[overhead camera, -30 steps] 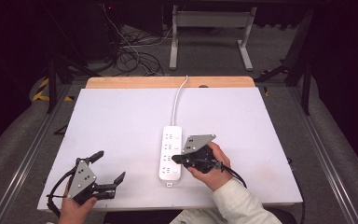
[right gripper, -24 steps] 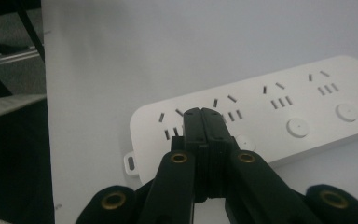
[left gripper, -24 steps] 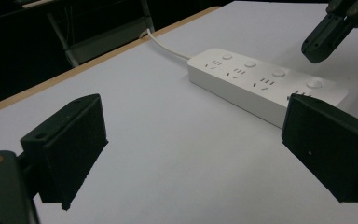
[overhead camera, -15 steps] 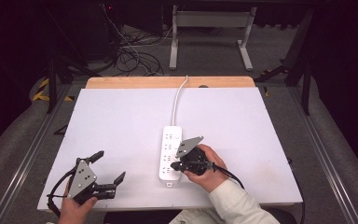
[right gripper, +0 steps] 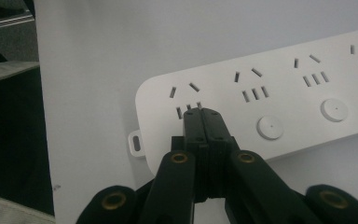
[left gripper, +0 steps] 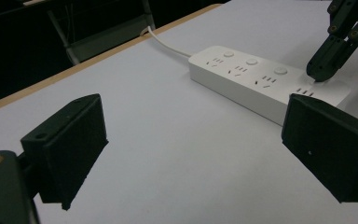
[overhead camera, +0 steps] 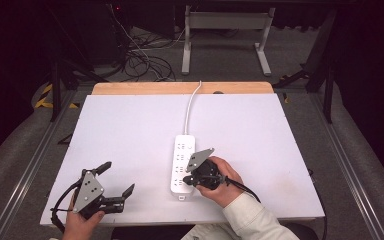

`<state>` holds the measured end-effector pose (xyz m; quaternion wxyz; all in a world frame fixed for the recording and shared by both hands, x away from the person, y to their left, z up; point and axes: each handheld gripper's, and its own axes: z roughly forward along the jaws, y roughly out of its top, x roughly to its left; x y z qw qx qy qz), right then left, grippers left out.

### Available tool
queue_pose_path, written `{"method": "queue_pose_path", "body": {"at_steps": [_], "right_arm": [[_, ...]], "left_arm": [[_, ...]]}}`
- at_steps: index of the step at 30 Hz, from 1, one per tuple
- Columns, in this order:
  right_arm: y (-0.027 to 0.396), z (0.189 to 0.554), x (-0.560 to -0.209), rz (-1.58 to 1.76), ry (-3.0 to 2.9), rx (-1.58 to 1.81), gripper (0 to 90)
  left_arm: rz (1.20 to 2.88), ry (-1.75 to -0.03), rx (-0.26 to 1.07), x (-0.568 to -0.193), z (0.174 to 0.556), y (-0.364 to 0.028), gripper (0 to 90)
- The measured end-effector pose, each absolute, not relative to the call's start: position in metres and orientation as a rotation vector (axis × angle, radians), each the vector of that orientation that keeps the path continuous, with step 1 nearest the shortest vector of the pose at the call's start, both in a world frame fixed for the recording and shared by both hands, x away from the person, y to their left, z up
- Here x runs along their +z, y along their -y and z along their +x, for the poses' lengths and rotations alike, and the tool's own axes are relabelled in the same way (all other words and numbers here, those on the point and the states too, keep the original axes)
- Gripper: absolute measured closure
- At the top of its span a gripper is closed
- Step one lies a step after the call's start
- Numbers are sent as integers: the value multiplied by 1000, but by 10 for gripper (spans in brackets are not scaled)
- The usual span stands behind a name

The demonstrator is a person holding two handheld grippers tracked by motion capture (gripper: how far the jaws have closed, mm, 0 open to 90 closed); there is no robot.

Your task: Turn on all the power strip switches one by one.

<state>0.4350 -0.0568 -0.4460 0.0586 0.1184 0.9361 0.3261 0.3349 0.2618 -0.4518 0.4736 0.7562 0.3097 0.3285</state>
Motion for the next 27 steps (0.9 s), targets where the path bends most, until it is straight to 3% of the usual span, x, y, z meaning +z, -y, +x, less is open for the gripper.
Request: {"method": "queue_pose_path", "body": {"at_steps": [27], "right_arm": [[54,434,-449,388,-2836,957,900]], "left_arm": [[1858,-757,810,-452,335,-260,72]]}}
